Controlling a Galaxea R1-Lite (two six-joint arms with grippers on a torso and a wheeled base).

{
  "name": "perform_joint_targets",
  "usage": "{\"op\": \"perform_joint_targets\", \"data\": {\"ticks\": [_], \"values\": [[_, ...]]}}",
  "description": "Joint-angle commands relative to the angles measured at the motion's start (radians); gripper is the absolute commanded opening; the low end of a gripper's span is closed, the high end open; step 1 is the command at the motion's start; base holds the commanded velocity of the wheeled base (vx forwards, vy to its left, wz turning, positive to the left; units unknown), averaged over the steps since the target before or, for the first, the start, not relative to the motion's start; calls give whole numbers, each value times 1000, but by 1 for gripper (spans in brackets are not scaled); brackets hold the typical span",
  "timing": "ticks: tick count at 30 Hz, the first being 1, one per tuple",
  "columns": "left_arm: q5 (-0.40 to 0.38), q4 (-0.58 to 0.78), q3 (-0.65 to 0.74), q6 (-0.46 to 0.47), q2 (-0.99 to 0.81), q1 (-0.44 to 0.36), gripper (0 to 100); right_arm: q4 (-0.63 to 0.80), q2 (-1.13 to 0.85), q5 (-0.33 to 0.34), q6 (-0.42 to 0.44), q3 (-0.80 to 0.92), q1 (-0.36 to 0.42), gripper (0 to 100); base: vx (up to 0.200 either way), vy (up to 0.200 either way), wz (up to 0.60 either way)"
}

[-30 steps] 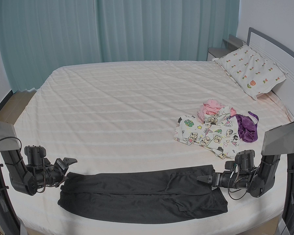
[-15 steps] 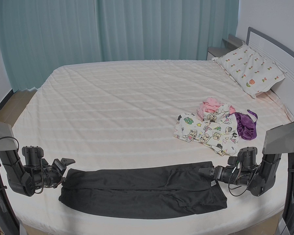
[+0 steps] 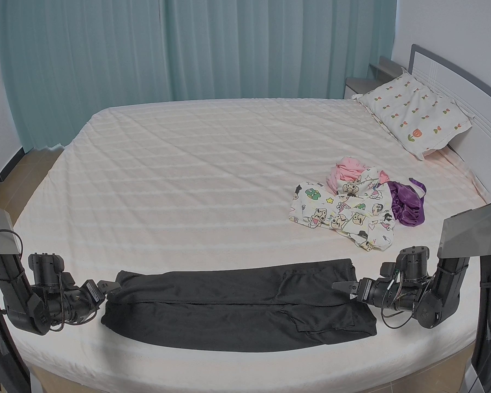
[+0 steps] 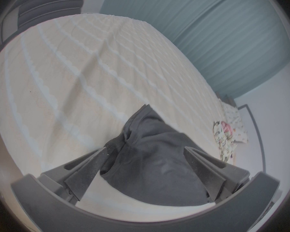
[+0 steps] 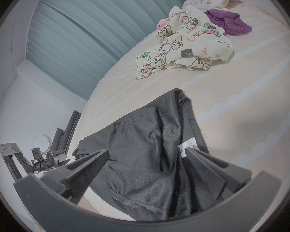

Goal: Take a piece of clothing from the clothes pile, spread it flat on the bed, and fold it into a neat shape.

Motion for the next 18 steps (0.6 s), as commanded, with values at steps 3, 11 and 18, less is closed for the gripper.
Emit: {"op": "perform_joint_targets", "data": {"ticks": [3,11,18], "values": [[-1,38,62,112,10,20,100,-1,9,0,0,0,1,100,0,0,0],[22,27,89,215,75,14,100,-1,12,0,0,0,2,100,0,0,0],[125,-68,89,216,168,-24,100,1,12,2,0,0,2,100,0,0,0]]}}
